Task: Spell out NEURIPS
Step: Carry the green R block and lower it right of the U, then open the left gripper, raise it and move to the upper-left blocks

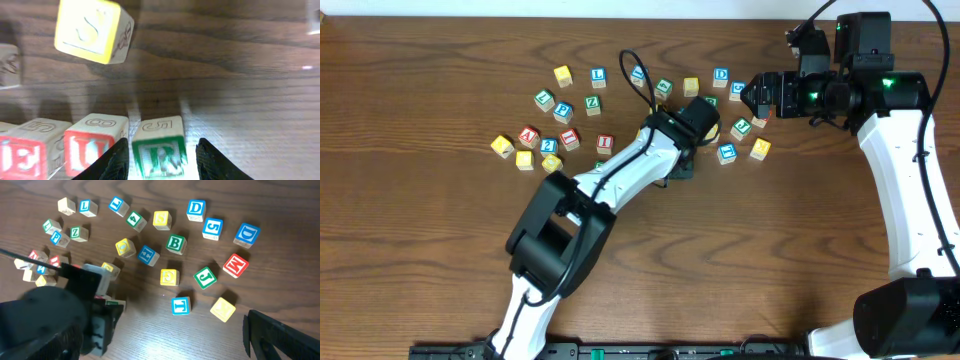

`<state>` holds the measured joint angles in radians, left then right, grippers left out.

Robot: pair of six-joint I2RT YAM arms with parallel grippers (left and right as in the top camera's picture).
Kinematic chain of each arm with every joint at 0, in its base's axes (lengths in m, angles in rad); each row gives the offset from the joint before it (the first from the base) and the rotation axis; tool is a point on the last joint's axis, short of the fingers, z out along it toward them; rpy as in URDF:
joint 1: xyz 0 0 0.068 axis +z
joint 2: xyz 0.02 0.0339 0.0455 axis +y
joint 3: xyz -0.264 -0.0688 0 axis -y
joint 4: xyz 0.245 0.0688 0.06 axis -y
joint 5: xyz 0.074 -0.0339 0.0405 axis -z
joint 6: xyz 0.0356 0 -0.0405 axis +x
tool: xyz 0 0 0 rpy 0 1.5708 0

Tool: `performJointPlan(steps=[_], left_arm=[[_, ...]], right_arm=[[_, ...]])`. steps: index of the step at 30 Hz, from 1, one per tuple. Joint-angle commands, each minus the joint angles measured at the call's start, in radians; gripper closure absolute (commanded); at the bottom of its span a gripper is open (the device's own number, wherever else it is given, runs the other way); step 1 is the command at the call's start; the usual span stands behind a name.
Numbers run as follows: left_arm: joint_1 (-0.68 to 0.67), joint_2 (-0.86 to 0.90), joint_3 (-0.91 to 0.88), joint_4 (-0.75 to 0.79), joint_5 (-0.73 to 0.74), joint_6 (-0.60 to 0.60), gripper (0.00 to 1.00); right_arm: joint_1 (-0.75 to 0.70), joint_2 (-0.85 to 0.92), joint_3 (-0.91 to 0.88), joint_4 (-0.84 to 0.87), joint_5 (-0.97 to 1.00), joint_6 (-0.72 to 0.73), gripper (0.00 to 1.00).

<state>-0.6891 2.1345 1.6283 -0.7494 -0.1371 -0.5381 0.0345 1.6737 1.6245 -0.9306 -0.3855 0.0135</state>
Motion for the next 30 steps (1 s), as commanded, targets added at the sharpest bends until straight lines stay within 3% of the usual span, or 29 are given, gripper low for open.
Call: performJointPlan(steps=[1, 12, 18, 30], left_arm=[[0.004, -0.095, -0.006, -0.002, -0.005, 0.061, 0.57], [0.031, -0.228, -0.005, -0.001, 0.044, 0.174, 0.57], [0.126, -0.244, 0.048, -0.057, 0.18, 0.229, 0.57], [0.321, -0.244, 0.084, -0.087, 0.183, 0.312, 0.57]], right_arm=[[-0.007, 0.0, 0.016, -0.002, 0.002, -0.011, 0.01], [-0.007, 0.0, 0.016, -0.002, 0.002, -0.011, 0.01], [-0.007, 0.0, 0.016, -0.002, 0.002, -0.011, 0.01], [-0.007, 0.0, 0.016, -0.002, 0.002, -0.011, 0.01]])
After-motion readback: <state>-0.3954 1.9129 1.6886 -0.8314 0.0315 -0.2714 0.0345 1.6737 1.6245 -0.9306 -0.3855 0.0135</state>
